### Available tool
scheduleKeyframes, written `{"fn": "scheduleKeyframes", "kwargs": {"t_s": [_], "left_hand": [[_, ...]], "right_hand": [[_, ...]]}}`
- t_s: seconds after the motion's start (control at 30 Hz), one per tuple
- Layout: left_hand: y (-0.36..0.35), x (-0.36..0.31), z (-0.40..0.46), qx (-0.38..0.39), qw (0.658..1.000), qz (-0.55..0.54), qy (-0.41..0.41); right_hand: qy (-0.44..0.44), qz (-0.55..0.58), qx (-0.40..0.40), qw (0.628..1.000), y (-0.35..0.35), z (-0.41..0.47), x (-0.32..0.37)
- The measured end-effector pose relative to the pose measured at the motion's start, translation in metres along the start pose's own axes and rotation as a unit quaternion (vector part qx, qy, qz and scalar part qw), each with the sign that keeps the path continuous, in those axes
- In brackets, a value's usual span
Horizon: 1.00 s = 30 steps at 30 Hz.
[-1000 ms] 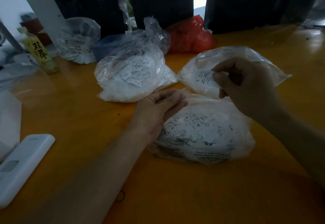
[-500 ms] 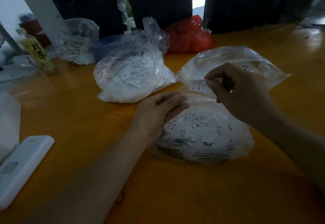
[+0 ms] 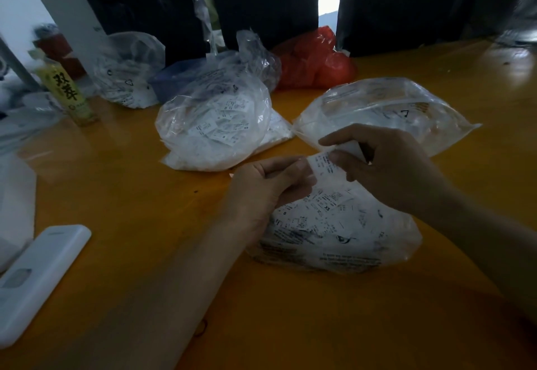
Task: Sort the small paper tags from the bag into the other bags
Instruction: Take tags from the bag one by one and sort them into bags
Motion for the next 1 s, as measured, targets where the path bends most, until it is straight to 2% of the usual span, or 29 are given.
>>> {"fn": "scheduleKeyframes", "kwargs": {"t_s": [0.13,0.33,0.53,0.67,0.8,1.0], "left_hand": [[0.001,0.0,0.0,-0.007,1.0,0.012,-0.004],[-0.005,0.003,-0.003,0.0,1.0,0.019,0.005],[-0.001,0.0,-0.005,-0.047,0.999,0.005,-0.001],[-0.001,0.0,-0.007,-0.051,0.998,0.034,-0.003],[-0.002,0.002,-0.007,-0.036,0.997,0.064,0.006],[0.002,0.006,-0.002,-0.07,0.996,0.049,0.029]], "right_hand": [[-0.023,0.035,-0.031,0.999,0.009,0.002,-0.003],[-0.04,0.022,-0.018,0.999,0.001,-0.001,-0.001],[-0.06,0.025,-0.014,0.998,0.0,-0.001,-0.004],[-0.074,0.022,-0.023,0.997,0.001,-0.001,-0.006],[-0.106,0.019,-0.01,0.994,0.0,0.001,-0.012],[-0.134,0.028,0.02,0.99,-0.002,0.004,-0.016]]}}
Point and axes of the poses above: each hand's wrist, its own z-axis towards the middle knuckle, its own y-axis out of the back of the hand, x = y × z, the point moved 6 cm from there along z, towards the middle knuckle, and after that the axes turned 15 degrees about z, right-handed, at the moved point
